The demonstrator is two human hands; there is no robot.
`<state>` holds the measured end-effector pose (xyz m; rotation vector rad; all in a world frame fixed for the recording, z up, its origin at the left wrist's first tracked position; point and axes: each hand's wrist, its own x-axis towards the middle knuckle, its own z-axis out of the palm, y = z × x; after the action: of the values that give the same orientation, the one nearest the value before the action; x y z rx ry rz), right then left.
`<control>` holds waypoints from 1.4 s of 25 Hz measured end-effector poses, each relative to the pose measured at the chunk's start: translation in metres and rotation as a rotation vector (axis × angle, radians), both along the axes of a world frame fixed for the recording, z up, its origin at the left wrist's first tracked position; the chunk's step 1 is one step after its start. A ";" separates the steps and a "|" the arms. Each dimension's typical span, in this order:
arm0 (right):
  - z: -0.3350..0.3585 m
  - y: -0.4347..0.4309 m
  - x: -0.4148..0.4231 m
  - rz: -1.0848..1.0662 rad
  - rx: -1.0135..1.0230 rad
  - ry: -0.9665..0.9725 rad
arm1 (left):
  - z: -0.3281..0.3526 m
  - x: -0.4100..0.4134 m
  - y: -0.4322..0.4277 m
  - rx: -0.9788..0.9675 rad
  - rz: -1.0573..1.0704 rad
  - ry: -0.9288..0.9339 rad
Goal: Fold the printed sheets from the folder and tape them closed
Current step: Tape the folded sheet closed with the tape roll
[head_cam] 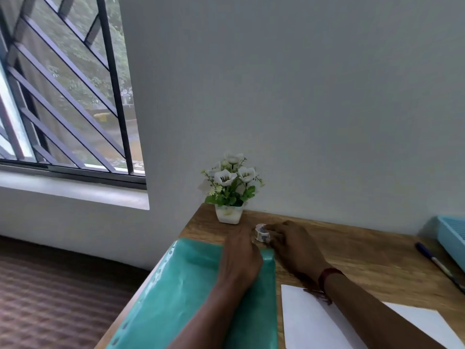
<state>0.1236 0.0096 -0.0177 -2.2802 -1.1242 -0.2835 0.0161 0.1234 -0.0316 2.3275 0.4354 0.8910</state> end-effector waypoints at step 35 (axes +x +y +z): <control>0.030 -0.171 -0.085 0.123 0.571 0.827 | 0.023 -0.032 -0.130 -0.097 -0.494 -0.266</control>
<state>0.0382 -0.1614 0.0125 -1.5516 -0.6242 0.3331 -0.0156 -0.0066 -0.0090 2.0505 -0.1986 0.8865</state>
